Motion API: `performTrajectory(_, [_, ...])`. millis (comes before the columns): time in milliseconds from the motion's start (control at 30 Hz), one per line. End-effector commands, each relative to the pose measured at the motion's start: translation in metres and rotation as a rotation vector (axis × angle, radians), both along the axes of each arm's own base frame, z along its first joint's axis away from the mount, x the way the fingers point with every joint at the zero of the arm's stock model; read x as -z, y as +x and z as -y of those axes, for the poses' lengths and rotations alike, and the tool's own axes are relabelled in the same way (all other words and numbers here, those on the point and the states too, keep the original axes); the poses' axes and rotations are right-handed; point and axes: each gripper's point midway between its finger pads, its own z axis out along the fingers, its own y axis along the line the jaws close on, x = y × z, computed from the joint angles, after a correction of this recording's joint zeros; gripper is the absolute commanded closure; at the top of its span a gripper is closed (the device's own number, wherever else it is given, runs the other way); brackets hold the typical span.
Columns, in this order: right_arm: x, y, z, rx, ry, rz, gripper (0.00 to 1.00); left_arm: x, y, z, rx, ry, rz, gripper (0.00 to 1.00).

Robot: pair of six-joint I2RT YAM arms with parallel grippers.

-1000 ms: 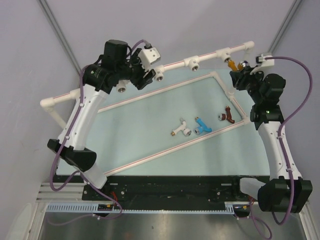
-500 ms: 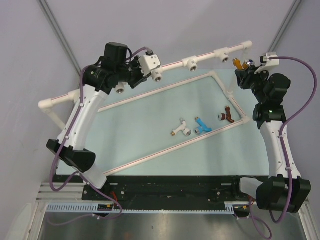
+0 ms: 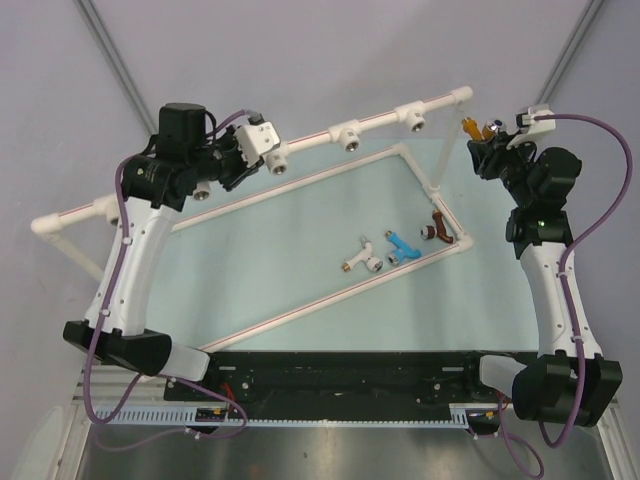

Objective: Install the water faucets

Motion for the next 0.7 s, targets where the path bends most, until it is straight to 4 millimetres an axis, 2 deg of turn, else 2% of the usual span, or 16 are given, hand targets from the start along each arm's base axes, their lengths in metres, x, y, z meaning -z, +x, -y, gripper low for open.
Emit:
performTrajectory(0, [-0.041, -0.01, -0.007, -0.025, -0.04, 0.122, 1.0, -0.024, -0.026, -0.016, -0.082, -0.07, 0.034, 0.62])
performTrajectory(133, [-0.04, -0.011, -0.011, -0.033, -0.063, 0.127, 1.0, -0.034, -0.023, -0.012, -0.085, -0.111, 0.054, 0.36])
performTrajectory(267, [-0.042, -0.012, -0.019, -0.055, -0.075, 0.138, 1.0, -0.064, -0.024, -0.004, -0.061, -0.179, 0.109, 0.2])
performTrajectory(367, [-0.041, -0.011, -0.023, -0.069, -0.081, 0.14, 1.0, -0.076, -0.026, 0.005, -0.034, -0.227, 0.117, 0.16])
performTrajectory(467, [-0.041, -0.011, -0.031, -0.091, -0.092, 0.145, 1.0, -0.075, -0.021, 0.011, -0.04, -0.208, 0.12, 0.16])
performTrajectory(533, [-0.04, -0.01, -0.035, -0.094, -0.103, 0.148, 1.0, -0.079, -0.021, 0.03, 0.014, -0.235, 0.115, 0.16])
performTrajectory(567, [-0.041, -0.011, -0.036, -0.093, -0.107, 0.152, 1.0, -0.086, -0.023, 0.038, 0.037, -0.258, 0.127, 0.16])
performTrajectory(600, [-0.04, -0.009, -0.037, -0.09, -0.108, 0.153, 1.0, -0.095, -0.026, 0.054, 0.081, -0.296, 0.142, 0.16])
performTrajectory(667, [-0.041, -0.009, -0.035, -0.084, -0.115, 0.159, 1.0, -0.097, -0.021, 0.072, 0.105, -0.315, 0.145, 0.16])
